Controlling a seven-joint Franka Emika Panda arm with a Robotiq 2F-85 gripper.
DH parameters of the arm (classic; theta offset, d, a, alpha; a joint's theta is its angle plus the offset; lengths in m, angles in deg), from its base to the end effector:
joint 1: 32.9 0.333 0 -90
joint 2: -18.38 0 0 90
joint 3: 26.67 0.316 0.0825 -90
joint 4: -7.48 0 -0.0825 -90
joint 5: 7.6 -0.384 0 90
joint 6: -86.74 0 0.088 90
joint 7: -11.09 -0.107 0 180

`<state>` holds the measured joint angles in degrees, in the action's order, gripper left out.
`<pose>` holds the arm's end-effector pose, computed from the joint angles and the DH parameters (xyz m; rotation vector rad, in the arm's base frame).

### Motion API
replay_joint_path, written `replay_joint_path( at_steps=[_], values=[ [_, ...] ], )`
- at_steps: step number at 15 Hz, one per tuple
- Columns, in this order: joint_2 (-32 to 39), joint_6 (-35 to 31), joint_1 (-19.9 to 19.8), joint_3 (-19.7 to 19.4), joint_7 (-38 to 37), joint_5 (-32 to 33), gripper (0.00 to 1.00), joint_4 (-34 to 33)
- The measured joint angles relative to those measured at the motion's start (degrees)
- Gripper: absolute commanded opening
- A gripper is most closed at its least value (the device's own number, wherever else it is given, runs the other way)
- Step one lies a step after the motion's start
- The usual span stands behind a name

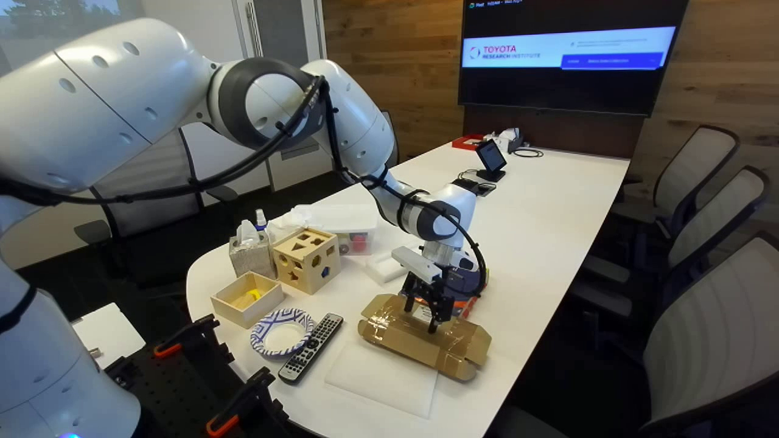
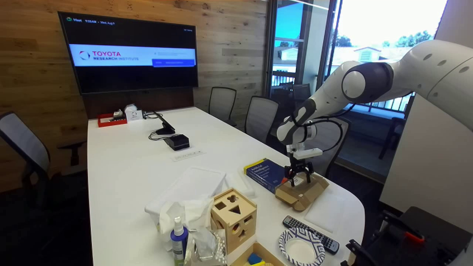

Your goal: Close the box

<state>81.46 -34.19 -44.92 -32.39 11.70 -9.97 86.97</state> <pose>0.6330 -0.1921 0.0182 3.0468 -0.4439 -0.5894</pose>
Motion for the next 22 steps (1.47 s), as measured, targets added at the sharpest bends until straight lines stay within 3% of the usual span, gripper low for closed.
replay_joint_path(
  at_steps=[11, 22],
  values=[
    [2.67, -6.13, -0.01, -0.83, -2.21, -0.06, 1.00, 0.38],
    [3.37, -6.39, -0.14, -0.75, -2.18, -0.76, 1.00, -0.14]
  ],
)
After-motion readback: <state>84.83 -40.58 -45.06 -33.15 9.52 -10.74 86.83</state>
